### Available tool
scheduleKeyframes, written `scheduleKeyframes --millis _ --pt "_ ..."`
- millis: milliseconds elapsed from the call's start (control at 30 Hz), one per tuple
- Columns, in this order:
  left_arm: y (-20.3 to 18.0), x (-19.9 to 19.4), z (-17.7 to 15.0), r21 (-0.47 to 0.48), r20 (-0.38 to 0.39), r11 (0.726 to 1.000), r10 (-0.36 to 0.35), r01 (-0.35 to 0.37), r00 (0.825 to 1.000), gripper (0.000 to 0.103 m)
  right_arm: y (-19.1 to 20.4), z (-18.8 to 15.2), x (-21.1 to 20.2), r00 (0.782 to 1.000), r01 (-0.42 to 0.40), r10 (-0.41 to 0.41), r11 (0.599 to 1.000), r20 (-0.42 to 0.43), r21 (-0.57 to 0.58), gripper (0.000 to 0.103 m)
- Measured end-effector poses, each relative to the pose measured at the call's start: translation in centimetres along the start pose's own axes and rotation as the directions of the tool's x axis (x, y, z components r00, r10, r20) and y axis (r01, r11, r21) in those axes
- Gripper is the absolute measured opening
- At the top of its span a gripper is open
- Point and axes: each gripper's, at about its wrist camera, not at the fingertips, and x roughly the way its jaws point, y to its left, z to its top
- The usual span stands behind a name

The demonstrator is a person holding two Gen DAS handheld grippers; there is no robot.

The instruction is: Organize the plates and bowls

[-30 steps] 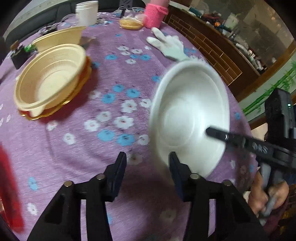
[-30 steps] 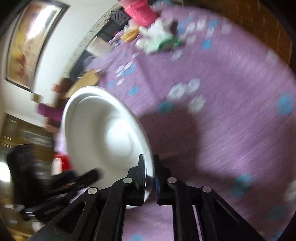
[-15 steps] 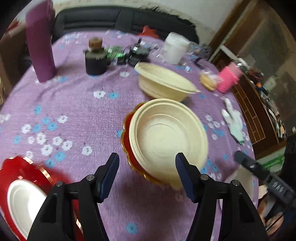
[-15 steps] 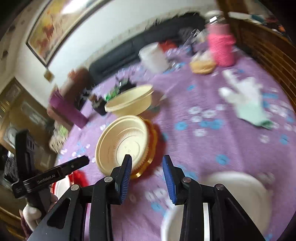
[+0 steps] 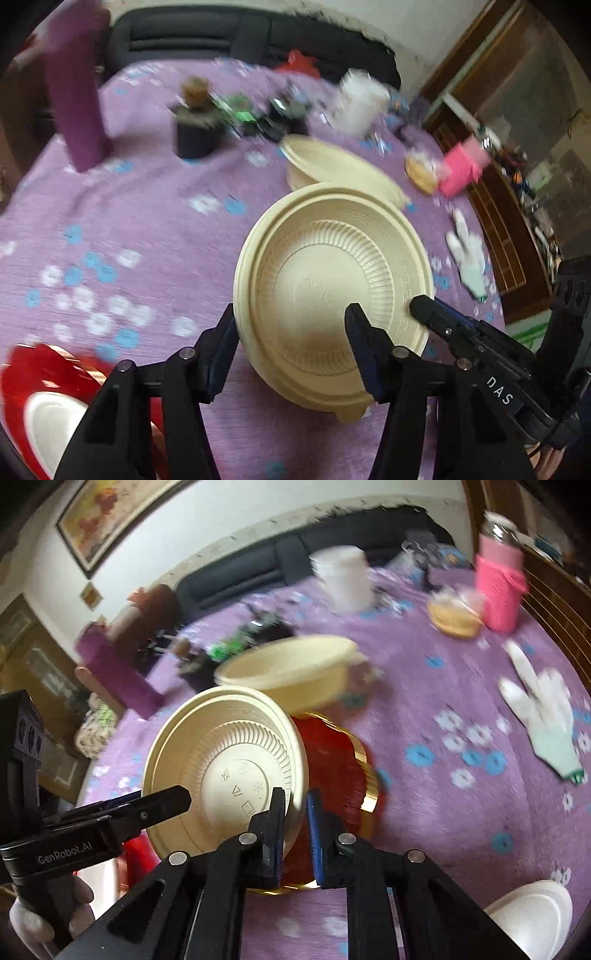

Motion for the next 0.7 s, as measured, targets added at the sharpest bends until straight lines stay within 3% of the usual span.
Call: scheduleKeyframes --millis 100,133,167,233,333,433,533,633,700 --pt "3.2 -1.9 1.1 -0.061 0.043 0.996 0.075 -0.072 0.996 0.065 2.9 0.9 1.1 0.995 -0.095 0.095 0.995 -0.011 -0.016 0.016" --pt "4.3 -2.1 1.4 -0.086 0.054 0.990 0.117 -0.112 0.992 0.074 4.0 1.2 2.2 0.990 -0.139 0.138 0.990 -0.025 -0.011 0.019" --pt "5.9 -2.1 1.7 -0.120 0.068 0.976 0.189 -0.180 0.980 0.077 4.5 1.5 2.9 0.988 -0.150 0.149 0.989 -0.038 -0.006 0.020" --pt "8.3 -2.1 1.7 -0.169 0.052 0.959 0.240 -0.228 0.969 0.077 4.6 1.7 4.0 0.988 -0.145 0.146 0.989 -0.047 0.030 0.021" --pt "9.6 -2.5 0.8 -0.206 0.034 0.964 0.179 -0.168 0.983 0.077 2.6 1.4 3.6 0.990 -0.127 0.130 0.990 -0.048 0.068 0.024" --pt "7.5 -3.4 0.1 -0.144 0.066 0.982 0.136 -0.125 0.988 0.077 -0.8 1.0 2.1 1.000 -0.011 0.012 0.995 -0.011 0.097 0.028" --pt "3.9 -3.8 -0.8 -0.076 0.077 0.997 0.034 -0.028 0.996 0.077 -3.9 0.9 2.0 0.994 0.110 -0.107 0.983 -0.027 0.145 0.038" --pt "0.6 -3.0 -1.7 -0.023 0.048 0.999 -0.025 0.026 0.999 0.077 -5.9 0.8 3.3 0.987 0.153 -0.140 0.969 -0.079 0.194 0.038" --pt "-1.2 -2.5 -2.7 0.005 0.021 0.999 -0.046 0.046 0.999 0.077 -6.2 0.8 4.7 0.987 0.140 -0.121 0.970 -0.105 0.197 0.038"
